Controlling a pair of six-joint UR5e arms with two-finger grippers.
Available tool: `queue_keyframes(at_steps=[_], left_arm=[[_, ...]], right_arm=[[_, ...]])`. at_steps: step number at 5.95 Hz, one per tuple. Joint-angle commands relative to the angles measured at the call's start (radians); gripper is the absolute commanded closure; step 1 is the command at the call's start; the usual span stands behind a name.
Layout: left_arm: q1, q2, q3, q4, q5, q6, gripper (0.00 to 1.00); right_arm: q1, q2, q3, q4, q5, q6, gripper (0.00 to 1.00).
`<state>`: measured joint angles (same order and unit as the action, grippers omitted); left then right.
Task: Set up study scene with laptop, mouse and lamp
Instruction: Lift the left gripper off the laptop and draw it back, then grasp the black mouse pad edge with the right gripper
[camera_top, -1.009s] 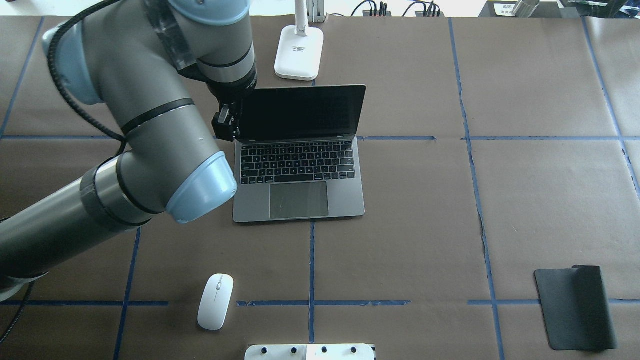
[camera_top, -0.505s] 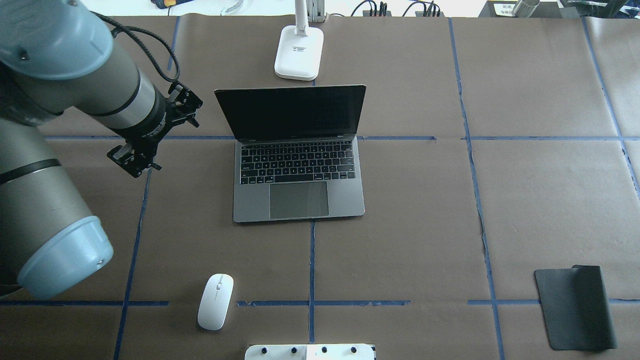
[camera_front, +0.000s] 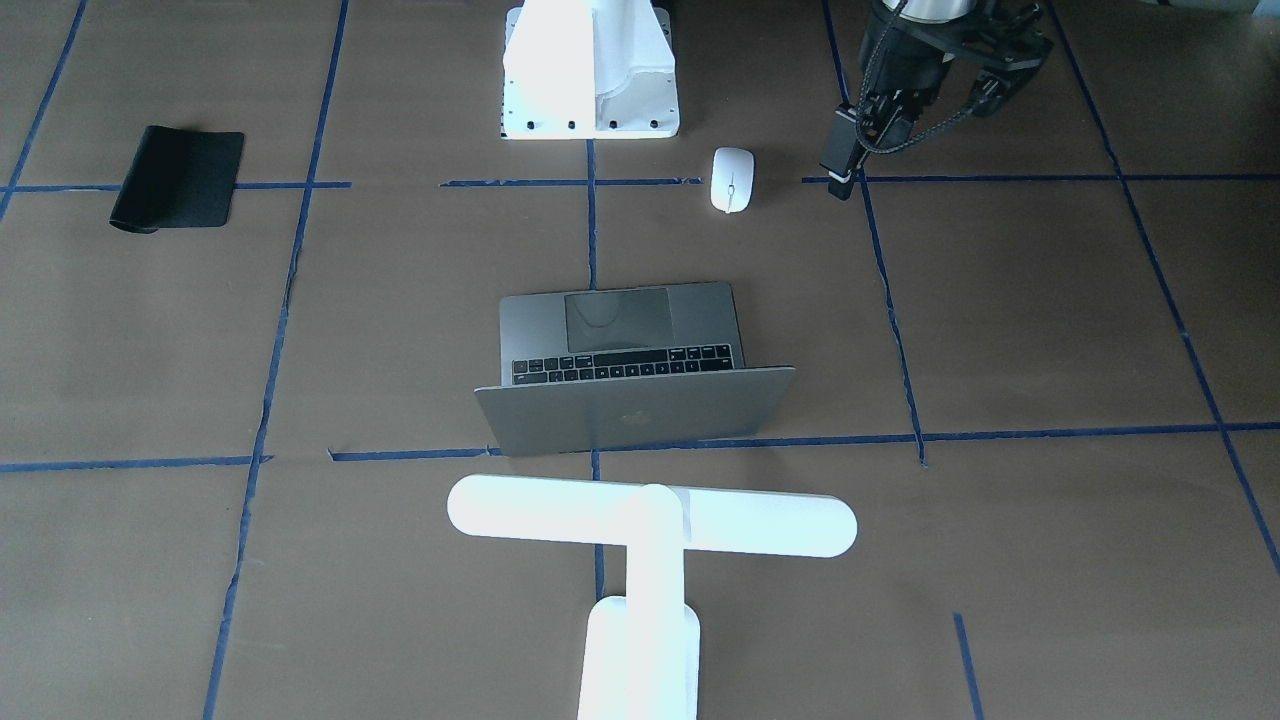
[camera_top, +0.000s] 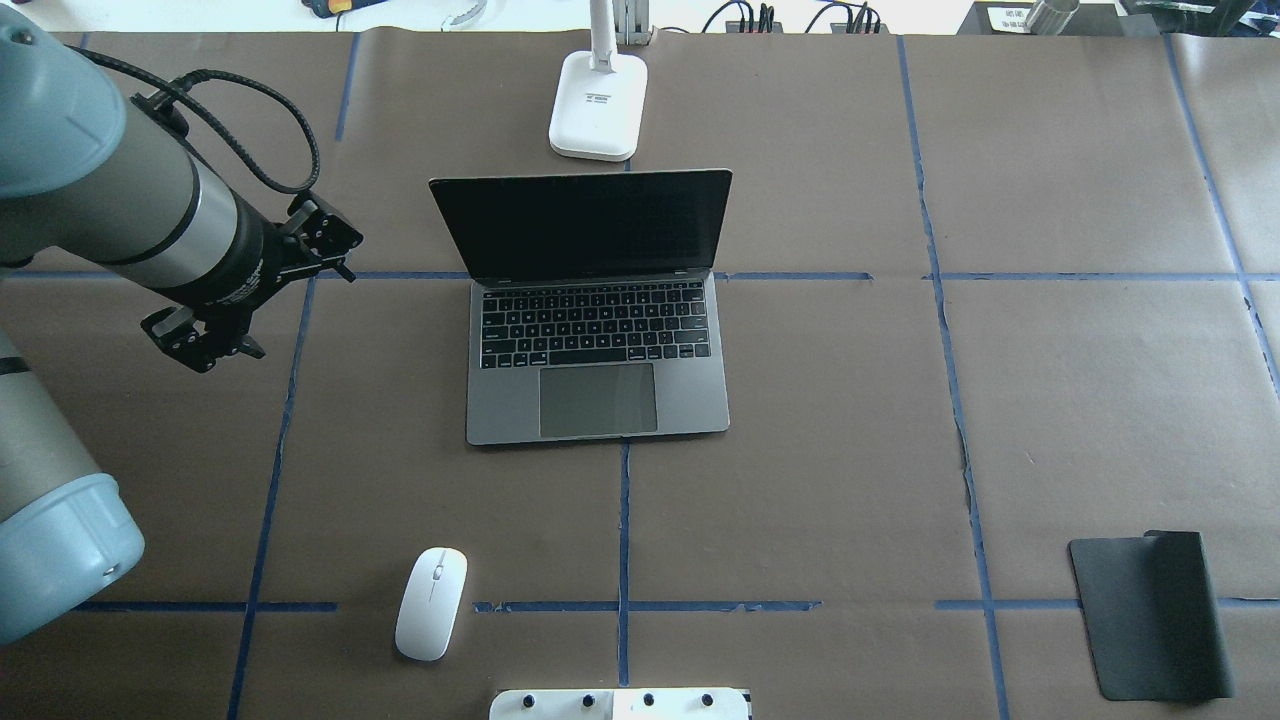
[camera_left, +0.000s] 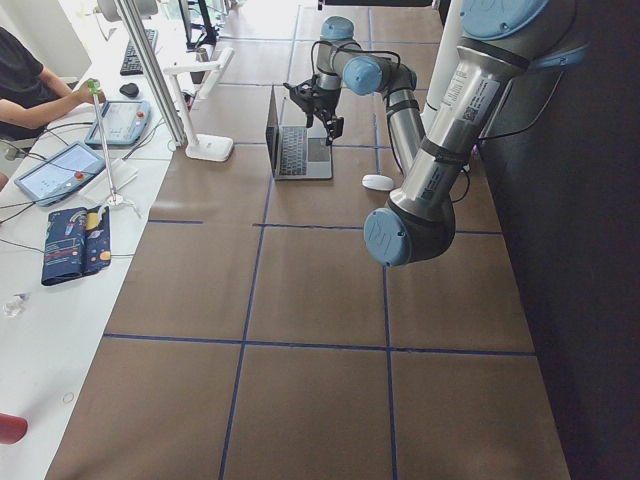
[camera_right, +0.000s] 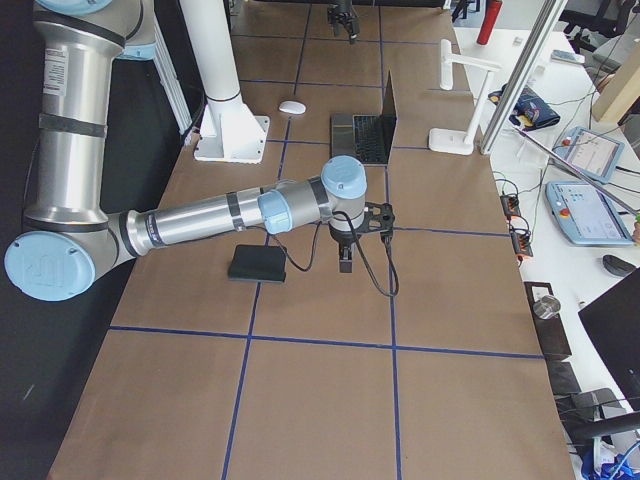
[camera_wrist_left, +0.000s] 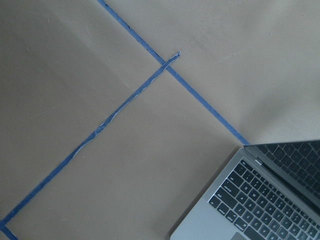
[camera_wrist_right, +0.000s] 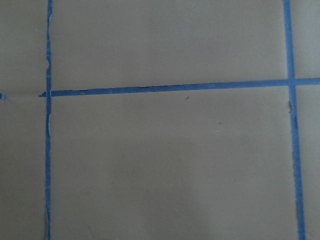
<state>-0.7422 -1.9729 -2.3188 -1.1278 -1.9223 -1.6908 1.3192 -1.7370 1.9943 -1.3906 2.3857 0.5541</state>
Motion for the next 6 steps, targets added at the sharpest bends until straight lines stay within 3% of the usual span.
queue_keyframes(at_steps=[1,3,4,6], left_arm=[[-0.009,0.130,-0.109,0.000,-0.033,0.220,0.00],[-0.029,0.134,-0.106,0.002,-0.037,0.272,0.00],[-0.029,0.147,-0.111,0.002,-0.038,0.273,0.00],[-0.029,0.149,-0.114,0.002,-0.038,0.276,0.00]], right_arm=[[-0.192,-0.144,0.027,0.397,-0.113,0.386,0.00],[-0.315,-0.258,0.034,0.497,-0.155,0.489,0.00],[-0.415,-0.345,0.032,0.674,-0.230,0.617,0.00],[-0.640,-0.394,0.026,0.726,-0.392,0.737,0.00]])
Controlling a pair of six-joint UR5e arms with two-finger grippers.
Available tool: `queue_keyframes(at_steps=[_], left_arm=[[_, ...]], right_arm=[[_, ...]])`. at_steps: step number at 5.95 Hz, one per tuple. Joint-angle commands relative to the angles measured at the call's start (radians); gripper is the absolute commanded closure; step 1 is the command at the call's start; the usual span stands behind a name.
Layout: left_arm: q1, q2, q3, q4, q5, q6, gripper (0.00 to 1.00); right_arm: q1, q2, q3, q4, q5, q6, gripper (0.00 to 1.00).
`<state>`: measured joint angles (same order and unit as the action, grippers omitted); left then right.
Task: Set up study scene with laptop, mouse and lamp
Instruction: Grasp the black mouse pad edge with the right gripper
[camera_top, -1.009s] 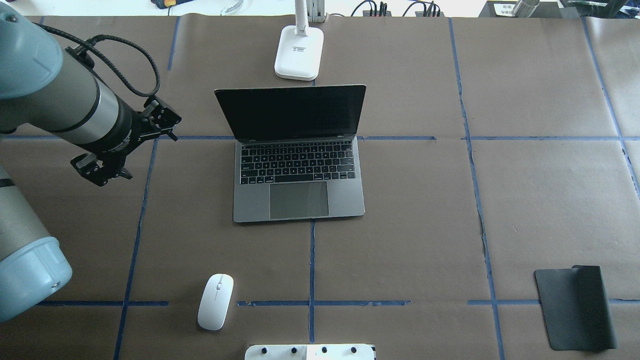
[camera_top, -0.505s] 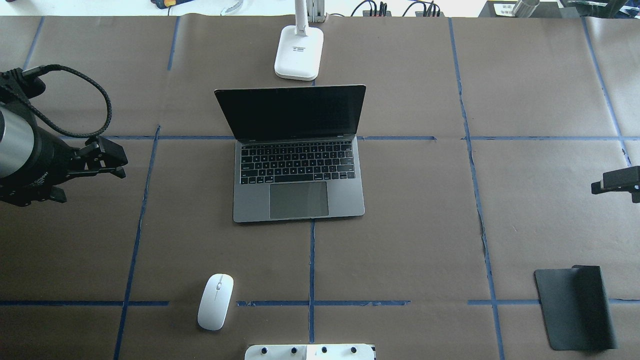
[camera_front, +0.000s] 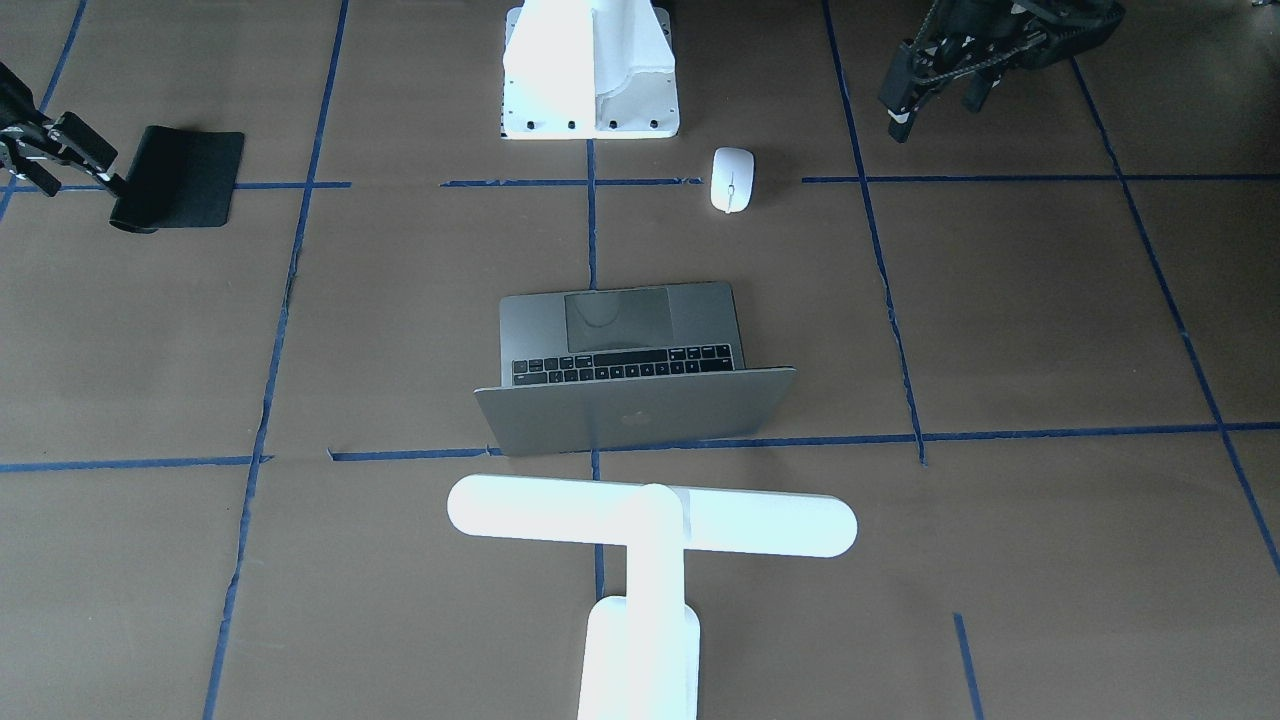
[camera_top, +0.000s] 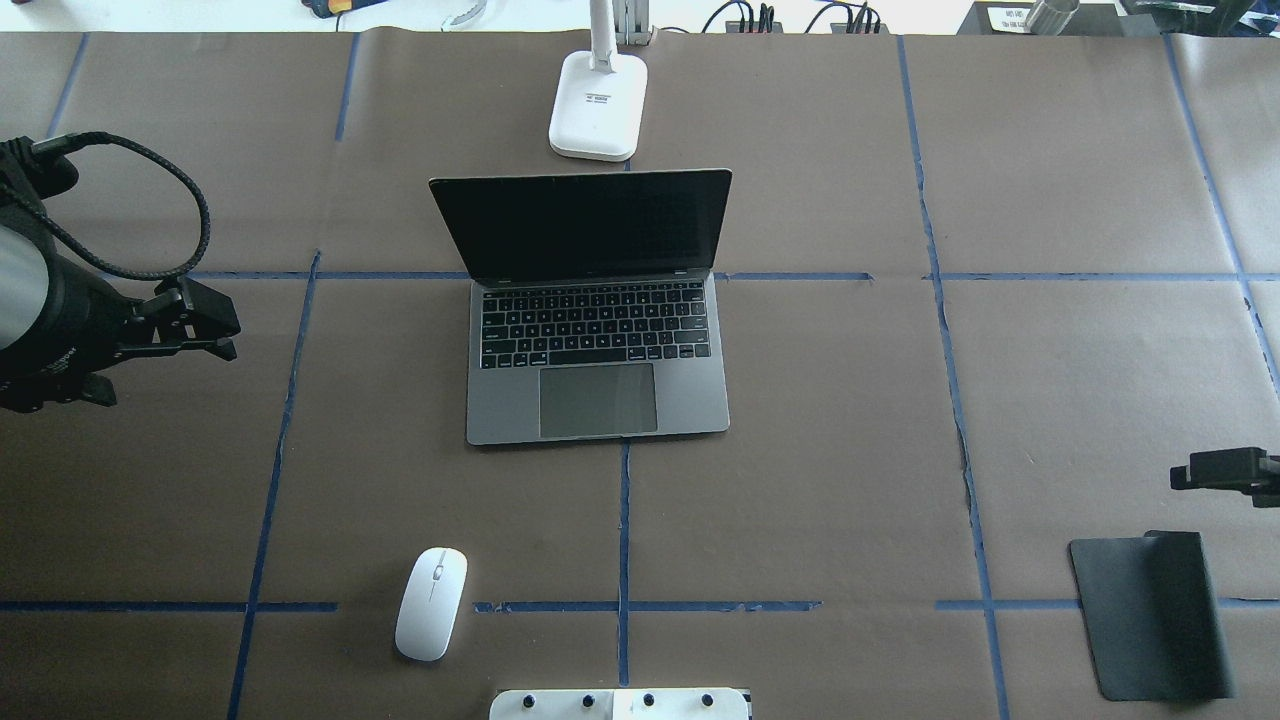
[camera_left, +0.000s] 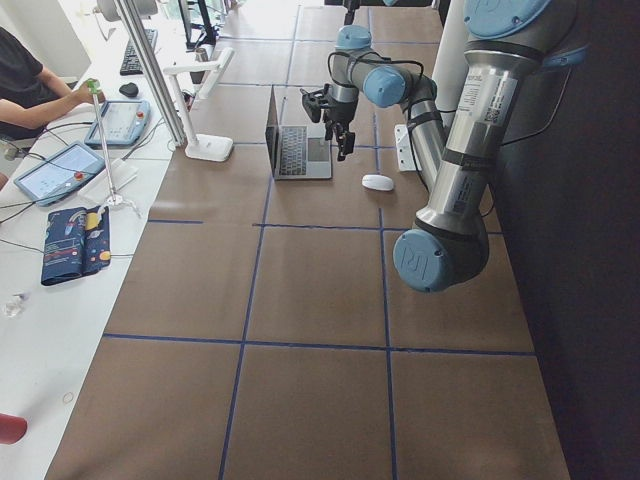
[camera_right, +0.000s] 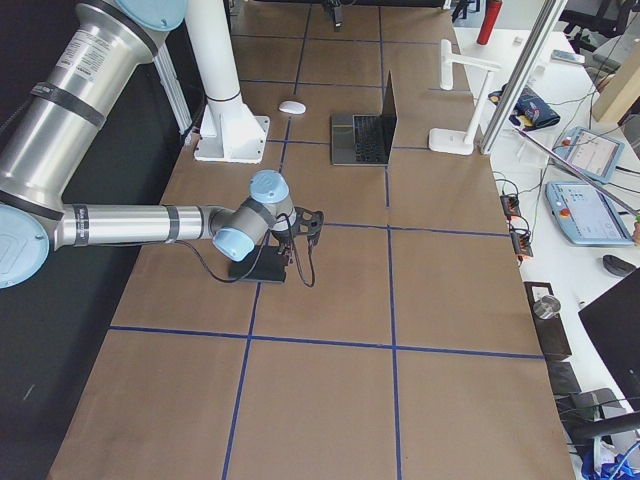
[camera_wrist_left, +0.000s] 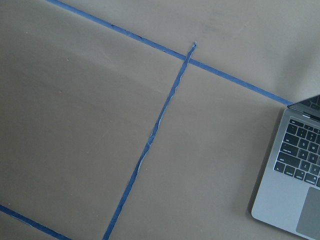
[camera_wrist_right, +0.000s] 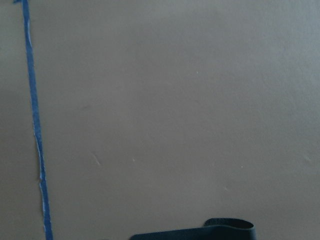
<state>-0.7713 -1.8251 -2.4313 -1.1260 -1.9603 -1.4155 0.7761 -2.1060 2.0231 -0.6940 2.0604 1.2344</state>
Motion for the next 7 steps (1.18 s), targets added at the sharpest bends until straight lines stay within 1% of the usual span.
queue_keyframes(at_steps=[1,2,3,6,7], left_arm=[[0.000,0.001,-0.002,-0.001,0.000,0.001,0.00],[-0.002,0.000,-0.002,-0.002,0.000,0.001,0.00],[-0.003,0.000,0.000,-0.002,0.000,0.001,0.00],[-0.005,-0.005,0.001,-0.003,0.000,0.001,0.00],[-0.005,-0.011,0.001,-0.003,0.000,0.001,0.00]], right_arm=[[-0.206,-0.029,-0.017,0.031,-0.128,0.109,0.00],[-0.297,-0.029,-0.024,0.031,-0.188,0.166,0.01],[-0.320,-0.029,-0.050,0.034,-0.196,0.165,0.01],[-0.322,-0.031,-0.107,0.042,-0.183,0.154,0.01],[-0.322,-0.046,-0.144,0.094,-0.180,0.152,0.01]])
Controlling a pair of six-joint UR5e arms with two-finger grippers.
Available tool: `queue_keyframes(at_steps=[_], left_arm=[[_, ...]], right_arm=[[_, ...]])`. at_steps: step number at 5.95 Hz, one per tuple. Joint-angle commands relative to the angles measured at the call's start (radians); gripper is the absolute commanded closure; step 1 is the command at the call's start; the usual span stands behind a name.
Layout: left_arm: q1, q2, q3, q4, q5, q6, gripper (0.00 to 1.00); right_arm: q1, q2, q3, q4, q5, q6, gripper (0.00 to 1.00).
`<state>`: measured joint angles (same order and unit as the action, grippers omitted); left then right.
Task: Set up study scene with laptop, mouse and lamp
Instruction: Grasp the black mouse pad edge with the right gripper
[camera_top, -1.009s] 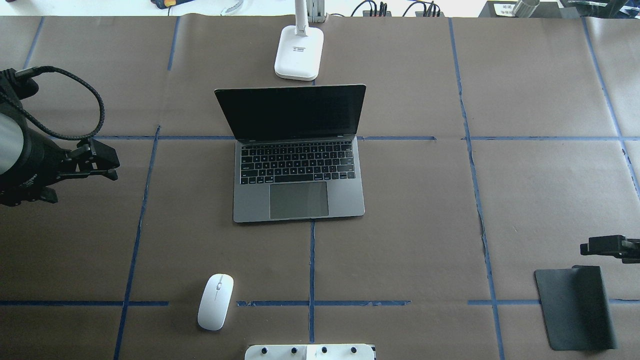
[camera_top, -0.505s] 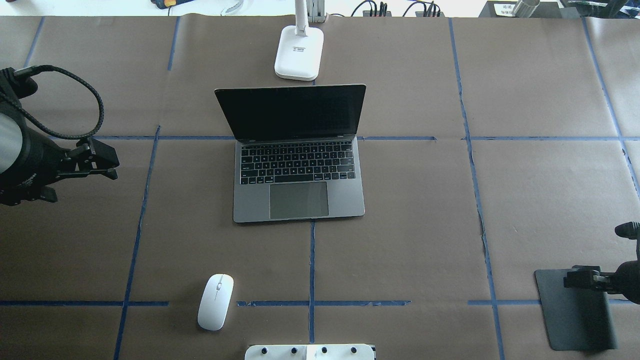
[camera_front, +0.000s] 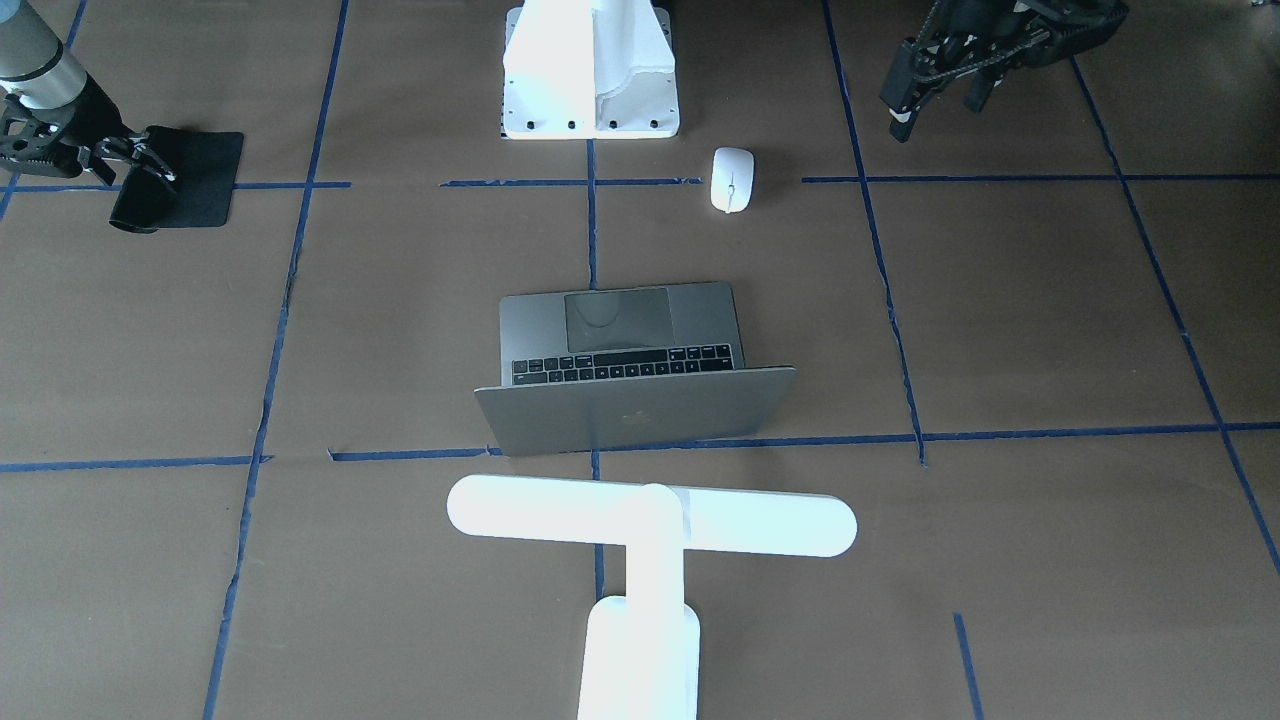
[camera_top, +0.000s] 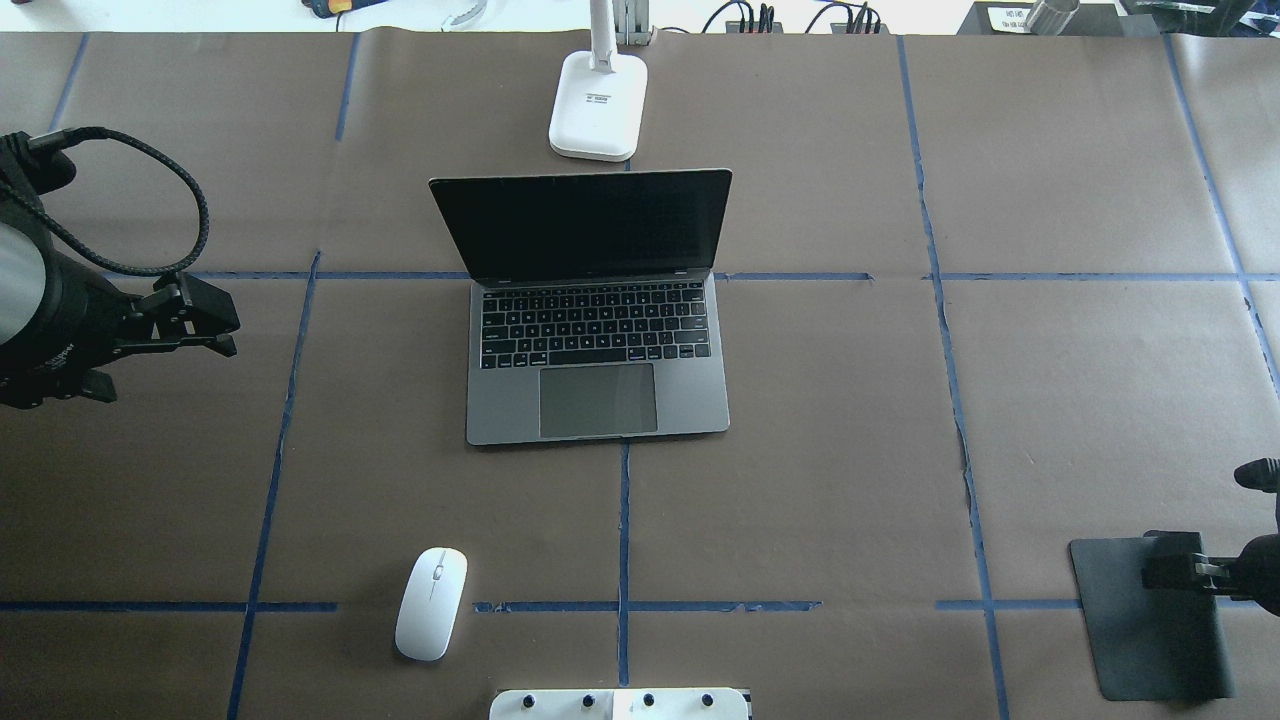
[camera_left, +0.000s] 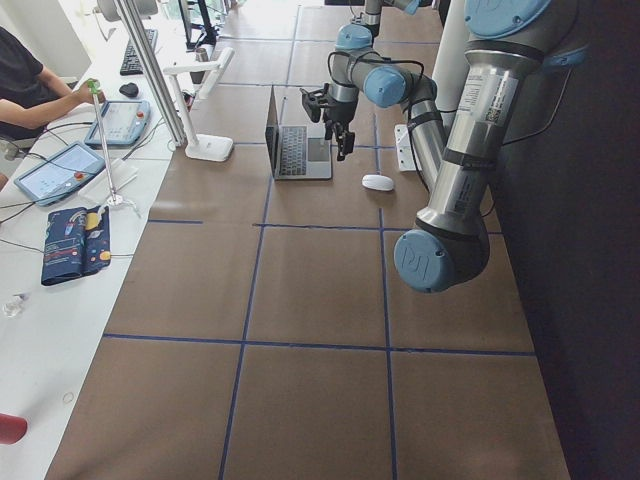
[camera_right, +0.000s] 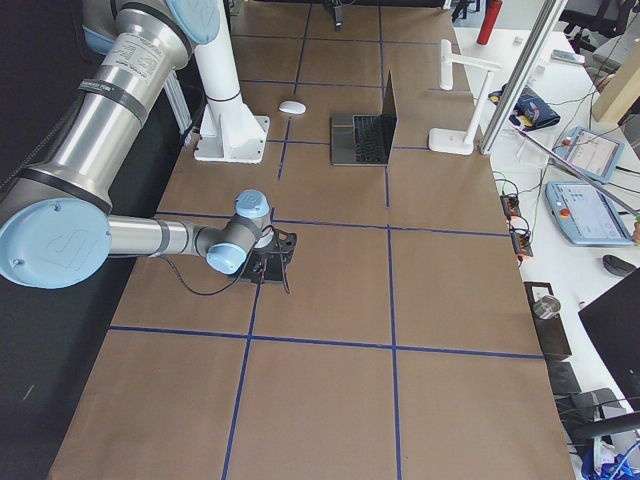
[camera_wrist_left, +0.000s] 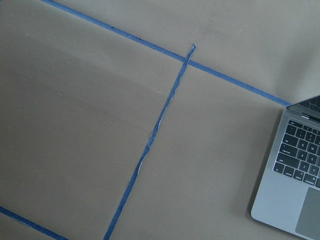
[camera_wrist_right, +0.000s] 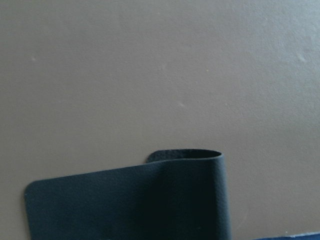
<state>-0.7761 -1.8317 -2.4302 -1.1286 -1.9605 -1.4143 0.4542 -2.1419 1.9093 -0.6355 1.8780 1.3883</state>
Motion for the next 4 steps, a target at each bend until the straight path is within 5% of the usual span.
queue_keyframes(at_steps=[1,4], left_arm=[[0.000,-0.005,0.003,-0.002,0.000,0.000,0.00],[0.000,-0.005,0.003,-0.002,0.000,-0.002,0.00]], right_arm=[[0.001,-0.019,-0.144,0.207,0.006,-0.005,0.02],[0.000,-0.024,-0.157,0.255,0.010,-0.003,0.02]])
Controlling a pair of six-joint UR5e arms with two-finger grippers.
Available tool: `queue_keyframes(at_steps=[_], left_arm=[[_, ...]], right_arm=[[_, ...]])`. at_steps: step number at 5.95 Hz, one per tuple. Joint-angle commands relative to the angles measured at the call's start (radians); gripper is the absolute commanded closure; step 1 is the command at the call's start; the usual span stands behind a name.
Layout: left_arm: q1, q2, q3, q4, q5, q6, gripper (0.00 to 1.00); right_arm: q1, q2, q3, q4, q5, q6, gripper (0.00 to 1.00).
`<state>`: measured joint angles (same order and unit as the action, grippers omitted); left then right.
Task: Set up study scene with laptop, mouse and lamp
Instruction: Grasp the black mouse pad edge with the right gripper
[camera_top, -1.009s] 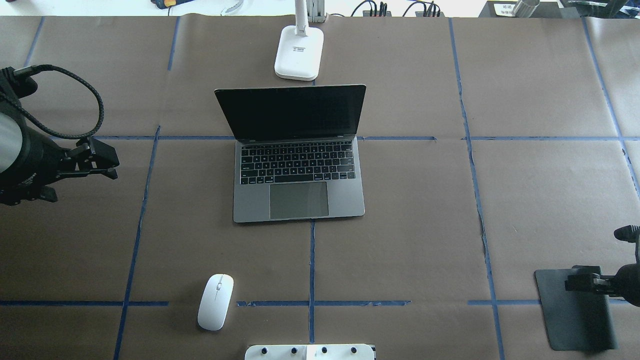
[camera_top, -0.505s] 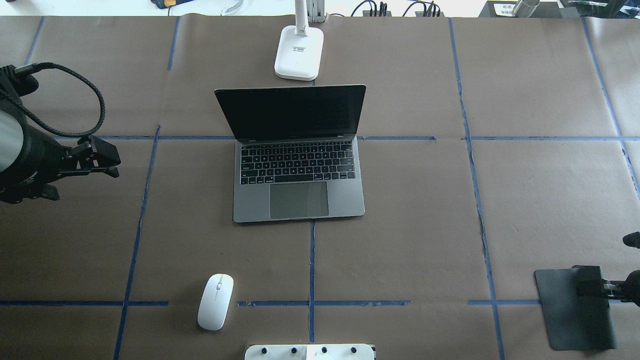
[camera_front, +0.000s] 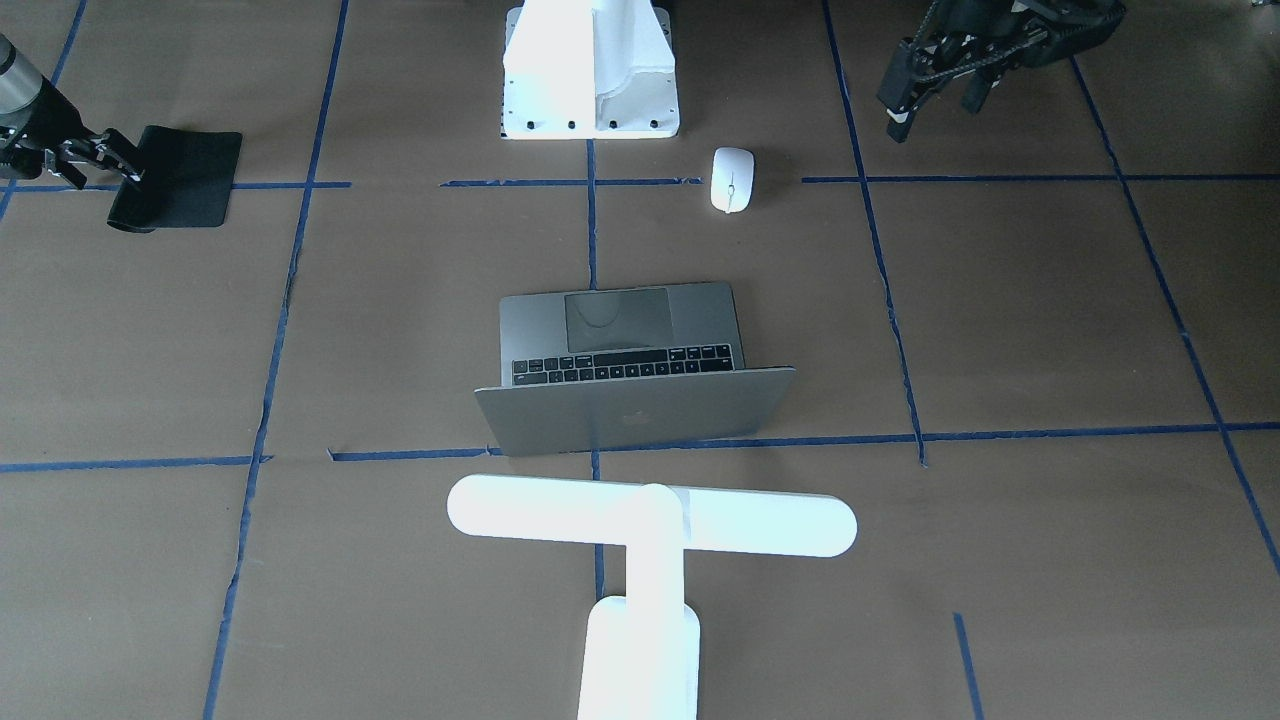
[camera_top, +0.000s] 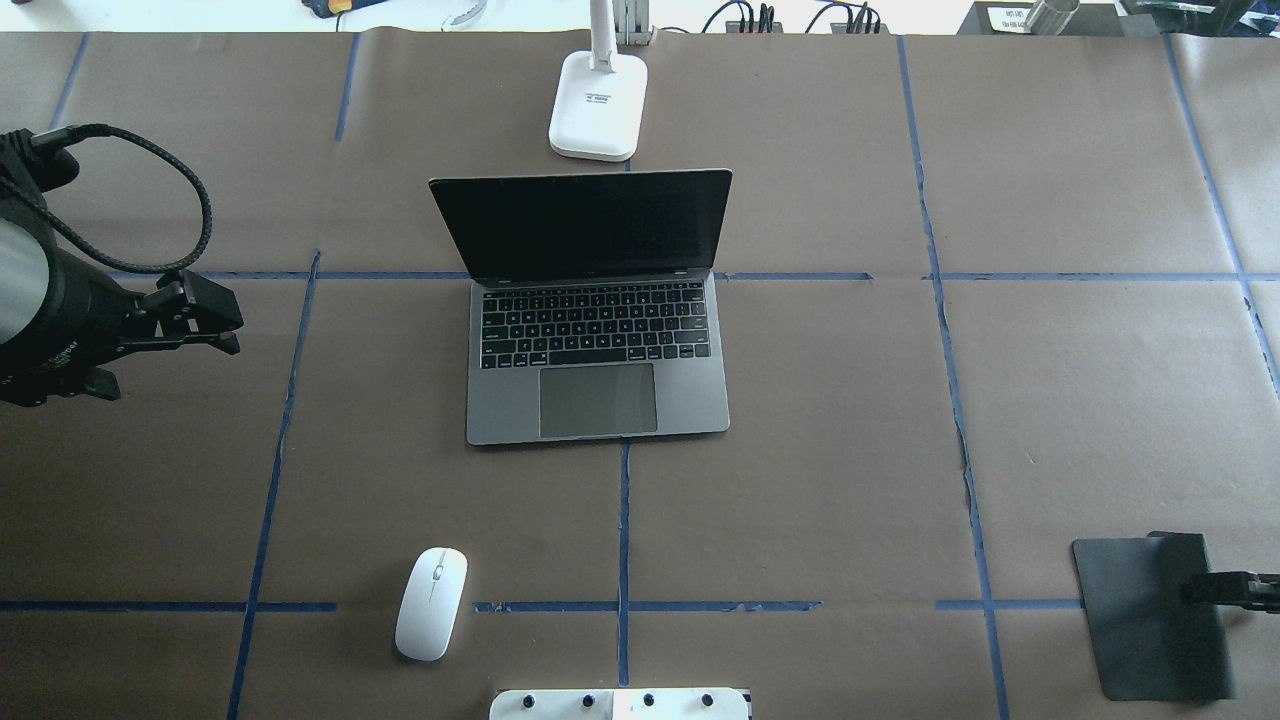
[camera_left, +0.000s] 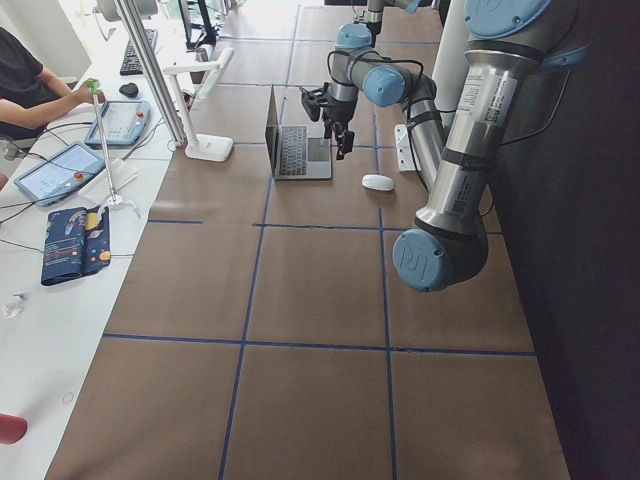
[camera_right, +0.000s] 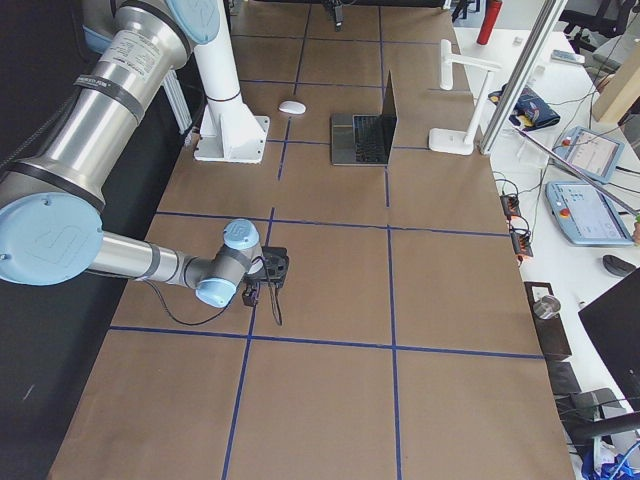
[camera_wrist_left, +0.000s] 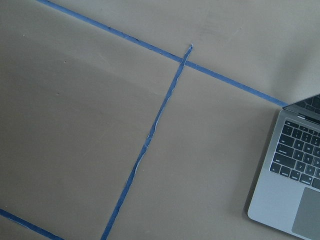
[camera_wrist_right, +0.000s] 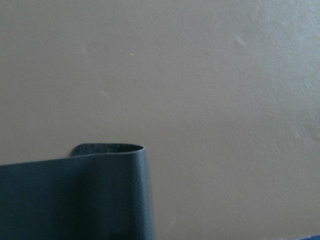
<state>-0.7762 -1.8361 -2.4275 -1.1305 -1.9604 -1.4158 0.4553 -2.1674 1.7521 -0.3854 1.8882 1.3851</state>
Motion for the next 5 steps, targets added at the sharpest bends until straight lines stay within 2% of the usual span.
queue_keyframes(at_steps=[1,3,4,5], left_arm=[[0.000,0.000,0.002,0.000,0.000,0.000,0.00],[0.000,0.000,0.002,0.000,0.000,0.000,0.00],[0.000,0.000,0.001,0.000,0.000,0.000,0.00],[0.000,0.000,0.002,-0.002,0.000,0.000,0.00]], right_arm=[[-0.003,0.003,0.003,0.005,-0.001,0.000,0.02],[-0.023,0.006,0.030,0.005,-0.003,0.002,0.03],[-0.026,0.006,0.036,0.005,-0.004,0.002,0.14],[-0.026,0.006,0.036,0.005,-0.003,0.002,0.31]])
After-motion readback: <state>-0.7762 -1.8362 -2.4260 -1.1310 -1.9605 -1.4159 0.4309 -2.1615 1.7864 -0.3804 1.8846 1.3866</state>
